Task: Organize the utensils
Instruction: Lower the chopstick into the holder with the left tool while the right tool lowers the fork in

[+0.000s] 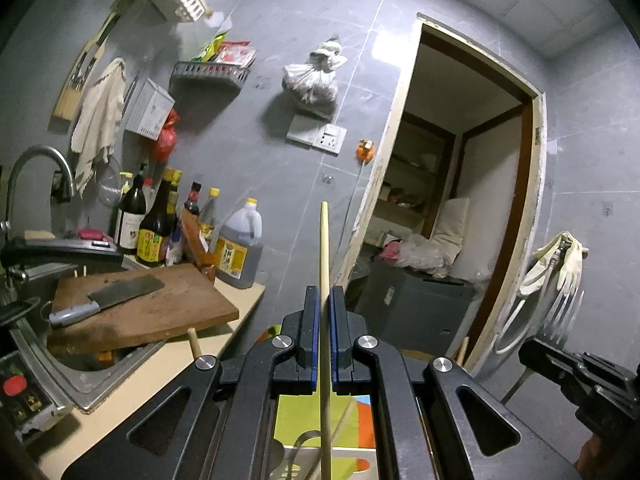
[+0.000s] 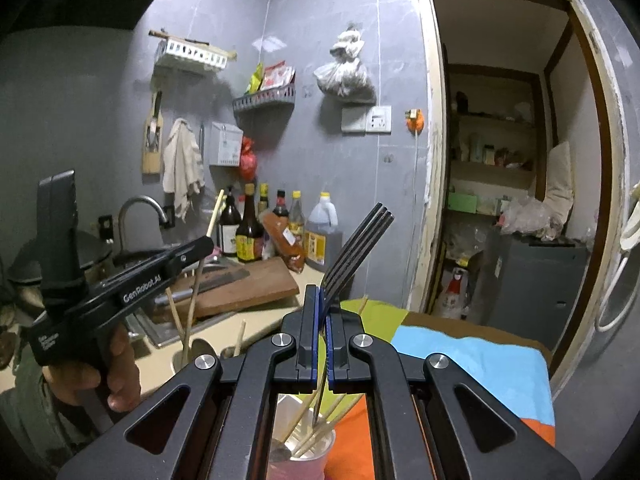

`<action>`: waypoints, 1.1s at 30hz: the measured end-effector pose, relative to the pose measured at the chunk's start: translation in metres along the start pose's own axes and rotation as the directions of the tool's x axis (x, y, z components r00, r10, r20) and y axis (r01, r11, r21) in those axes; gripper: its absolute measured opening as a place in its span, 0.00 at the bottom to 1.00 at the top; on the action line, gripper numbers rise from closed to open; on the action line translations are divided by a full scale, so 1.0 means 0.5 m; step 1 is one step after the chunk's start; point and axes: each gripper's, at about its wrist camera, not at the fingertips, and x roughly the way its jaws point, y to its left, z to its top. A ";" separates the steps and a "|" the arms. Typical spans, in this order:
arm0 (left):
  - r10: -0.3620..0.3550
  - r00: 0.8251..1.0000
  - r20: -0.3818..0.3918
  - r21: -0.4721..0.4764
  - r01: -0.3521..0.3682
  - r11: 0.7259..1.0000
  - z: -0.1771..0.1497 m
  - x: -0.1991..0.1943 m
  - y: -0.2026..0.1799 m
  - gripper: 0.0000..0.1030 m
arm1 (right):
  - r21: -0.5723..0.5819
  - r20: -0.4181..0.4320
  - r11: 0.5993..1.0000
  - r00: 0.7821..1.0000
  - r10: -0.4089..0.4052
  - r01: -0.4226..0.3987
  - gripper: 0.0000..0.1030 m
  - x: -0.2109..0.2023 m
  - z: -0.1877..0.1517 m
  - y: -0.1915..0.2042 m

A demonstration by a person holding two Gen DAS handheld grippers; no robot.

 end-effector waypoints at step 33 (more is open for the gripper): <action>0.027 0.998 -0.058 0.072 -0.023 0.997 -0.134 0.013 -0.014 0.02 | 0.089 -0.171 0.995 0.983 0.061 -0.047 0.03 0.064 -0.112 0.003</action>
